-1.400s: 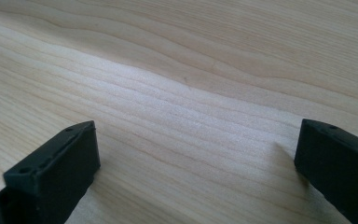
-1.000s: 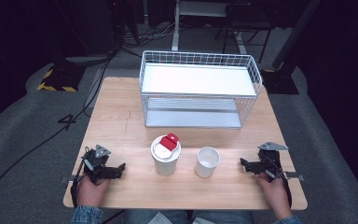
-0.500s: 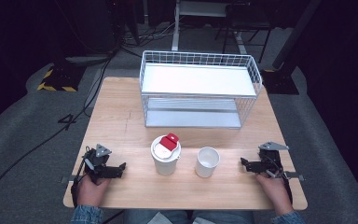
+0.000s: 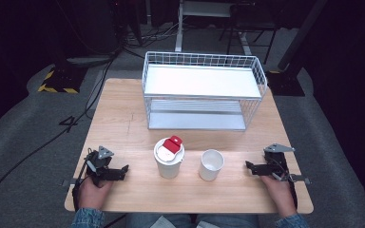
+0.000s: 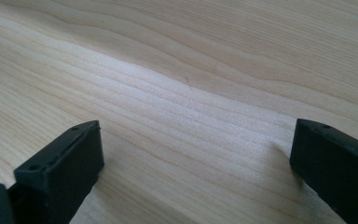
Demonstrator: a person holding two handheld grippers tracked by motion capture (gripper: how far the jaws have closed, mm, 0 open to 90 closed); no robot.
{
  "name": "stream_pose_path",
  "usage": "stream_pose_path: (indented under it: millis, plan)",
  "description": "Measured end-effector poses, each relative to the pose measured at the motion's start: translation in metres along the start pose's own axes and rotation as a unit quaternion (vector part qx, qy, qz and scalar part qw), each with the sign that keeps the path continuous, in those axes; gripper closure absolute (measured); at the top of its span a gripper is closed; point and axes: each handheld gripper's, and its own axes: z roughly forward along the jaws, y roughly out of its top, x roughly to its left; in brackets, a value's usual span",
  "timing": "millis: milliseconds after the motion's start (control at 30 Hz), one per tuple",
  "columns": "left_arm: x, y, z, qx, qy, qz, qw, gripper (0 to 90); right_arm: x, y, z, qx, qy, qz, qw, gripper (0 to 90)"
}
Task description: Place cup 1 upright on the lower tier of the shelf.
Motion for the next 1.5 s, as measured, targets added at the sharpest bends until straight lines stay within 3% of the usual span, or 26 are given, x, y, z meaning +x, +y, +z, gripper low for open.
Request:
stream_pose_path:
  millis: [367,533,1033,1200,1267,1300,1333,1500]
  plan:
    - [0.000,0.000,0.000,0.000,0.000,0.000,1.0000,0.7,0.006,0.004,-0.016,-0.025,0.007,-0.016,0.9995,2.4]
    - [0.000,0.000,0.000,0.000,0.000,0.000,1.0000,0.7,0.018,0.006,-0.030,-0.039,0.020,-0.037,0.9983,2.4]
    - [0.000,0.000,0.000,0.000,0.000,0.000,1.0000,0.6,0.048,0.015,-0.057,-0.079,0.061,-0.069,0.9926,2.0]
    - [0.000,0.000,0.000,0.000,0.000,0.000,1.0000,0.6,0.061,0.018,-0.062,-0.088,0.087,-0.080,0.9891,2.0]
    - [0.000,0.000,0.000,0.000,0.000,0.000,1.0000,0.6,0.070,0.020,-0.063,-0.093,0.113,-0.094,0.9848,2.0]
    - [0.000,0.000,0.000,0.000,0.000,0.000,1.0000,0.6,0.070,0.020,-0.063,-0.093,0.113,-0.094,0.9848,2.0]
    - [0.000,0.000,0.000,0.000,0.000,0.000,1.0000,0.6,0.075,0.021,-0.062,-0.096,0.130,-0.102,0.9815,2.0]
    - [0.000,0.000,-0.001,0.003,0.000,0.001,1.0000,0.7,0.086,0.022,-0.059,-0.096,0.147,-0.115,0.9778,2.0]
